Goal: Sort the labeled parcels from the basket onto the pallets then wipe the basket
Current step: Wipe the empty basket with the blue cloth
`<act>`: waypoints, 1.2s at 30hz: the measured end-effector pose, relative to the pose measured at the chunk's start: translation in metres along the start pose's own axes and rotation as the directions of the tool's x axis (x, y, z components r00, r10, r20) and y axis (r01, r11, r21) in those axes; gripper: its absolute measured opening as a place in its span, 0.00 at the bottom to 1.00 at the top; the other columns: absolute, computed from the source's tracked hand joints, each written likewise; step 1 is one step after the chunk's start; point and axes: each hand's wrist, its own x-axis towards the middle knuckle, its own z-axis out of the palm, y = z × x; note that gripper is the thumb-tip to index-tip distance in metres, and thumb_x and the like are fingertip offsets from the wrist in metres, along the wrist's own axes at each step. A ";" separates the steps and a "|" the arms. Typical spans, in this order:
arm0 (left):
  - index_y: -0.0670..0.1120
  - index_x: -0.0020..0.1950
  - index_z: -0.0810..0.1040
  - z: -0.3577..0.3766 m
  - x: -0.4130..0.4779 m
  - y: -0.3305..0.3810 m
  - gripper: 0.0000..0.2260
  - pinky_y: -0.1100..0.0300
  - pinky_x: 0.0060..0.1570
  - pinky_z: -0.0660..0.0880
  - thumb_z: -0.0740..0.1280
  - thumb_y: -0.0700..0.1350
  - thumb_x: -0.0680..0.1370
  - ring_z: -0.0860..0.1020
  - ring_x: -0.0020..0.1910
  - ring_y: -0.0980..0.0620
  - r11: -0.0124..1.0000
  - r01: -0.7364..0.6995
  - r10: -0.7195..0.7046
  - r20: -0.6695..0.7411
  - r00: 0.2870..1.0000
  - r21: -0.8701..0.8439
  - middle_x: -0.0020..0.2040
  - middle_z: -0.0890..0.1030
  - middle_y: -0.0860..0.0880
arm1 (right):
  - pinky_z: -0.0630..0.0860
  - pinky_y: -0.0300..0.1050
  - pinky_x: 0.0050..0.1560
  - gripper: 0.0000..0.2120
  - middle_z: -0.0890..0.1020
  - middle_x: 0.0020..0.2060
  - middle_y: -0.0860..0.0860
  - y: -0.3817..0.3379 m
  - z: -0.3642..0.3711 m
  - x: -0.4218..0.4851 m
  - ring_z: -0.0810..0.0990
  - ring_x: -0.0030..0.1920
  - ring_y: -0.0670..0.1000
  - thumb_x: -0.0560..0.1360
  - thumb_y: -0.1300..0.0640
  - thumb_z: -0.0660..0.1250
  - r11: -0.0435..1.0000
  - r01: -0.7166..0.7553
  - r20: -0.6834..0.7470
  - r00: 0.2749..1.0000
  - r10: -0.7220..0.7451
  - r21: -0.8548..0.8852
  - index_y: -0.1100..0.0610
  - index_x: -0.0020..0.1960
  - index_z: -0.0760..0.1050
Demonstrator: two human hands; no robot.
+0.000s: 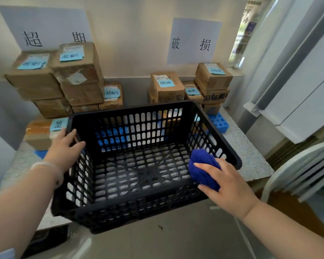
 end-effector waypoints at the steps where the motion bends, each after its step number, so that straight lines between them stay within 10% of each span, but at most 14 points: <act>1: 0.48 0.78 0.61 -0.001 -0.011 -0.003 0.26 0.52 0.76 0.48 0.63 0.50 0.81 0.49 0.79 0.49 0.998 -0.044 0.045 0.009 0.999 -0.053 0.81 0.50 0.49 | 0.70 0.47 0.63 0.26 0.74 0.59 0.52 -0.010 0.008 0.004 0.73 0.59 0.55 0.72 0.39 0.64 0.999 0.014 -0.014 1.000 -0.015 -0.038 0.43 0.69 0.71; 6: 0.52 0.79 0.54 0.008 -0.081 -0.036 0.26 0.63 0.70 0.43 0.59 0.49 0.83 0.45 0.78 0.58 0.973 -0.084 0.107 0.094 0.990 -0.216 0.79 0.45 0.57 | 0.77 0.59 0.58 0.25 0.74 0.57 0.57 -0.087 0.061 0.009 0.73 0.59 0.60 0.73 0.45 0.68 0.984 0.133 -0.163 0.975 -0.152 -0.121 0.46 0.69 0.69; 15: 0.49 0.80 0.52 0.005 -0.094 -0.037 0.25 0.54 0.77 0.44 0.54 0.51 0.84 0.45 0.78 0.57 0.904 -0.087 0.144 0.106 0.984 -0.419 0.79 0.49 0.55 | 0.73 0.55 0.65 0.20 0.70 0.62 0.55 -0.240 0.140 0.019 0.76 0.63 0.61 0.79 0.45 0.57 0.910 0.412 -0.277 0.871 -0.405 -0.036 0.44 0.71 0.67; 29: 0.58 0.80 0.51 0.002 -0.100 -0.034 0.24 0.51 0.76 0.45 0.49 0.58 0.83 0.46 0.78 0.57 0.938 -0.057 0.100 0.110 0.989 -0.341 0.80 0.48 0.59 | 0.80 0.53 0.53 0.14 0.77 0.54 0.58 -0.071 0.049 -0.009 0.76 0.52 0.55 0.74 0.56 0.62 0.891 0.319 -0.198 0.898 -0.394 -0.323 0.54 0.60 0.72; 36: 0.58 0.80 0.50 0.000 -0.103 -0.031 0.25 0.50 0.76 0.45 0.50 0.59 0.83 0.45 0.78 0.56 0.948 -0.069 0.109 0.114 0.987 -0.309 0.80 0.48 0.57 | 0.77 0.48 0.45 0.36 0.81 0.53 0.55 -0.025 0.001 -0.001 0.82 0.45 0.58 0.63 0.58 0.82 0.973 0.060 -0.038 0.997 -0.070 -0.222 0.52 0.68 0.72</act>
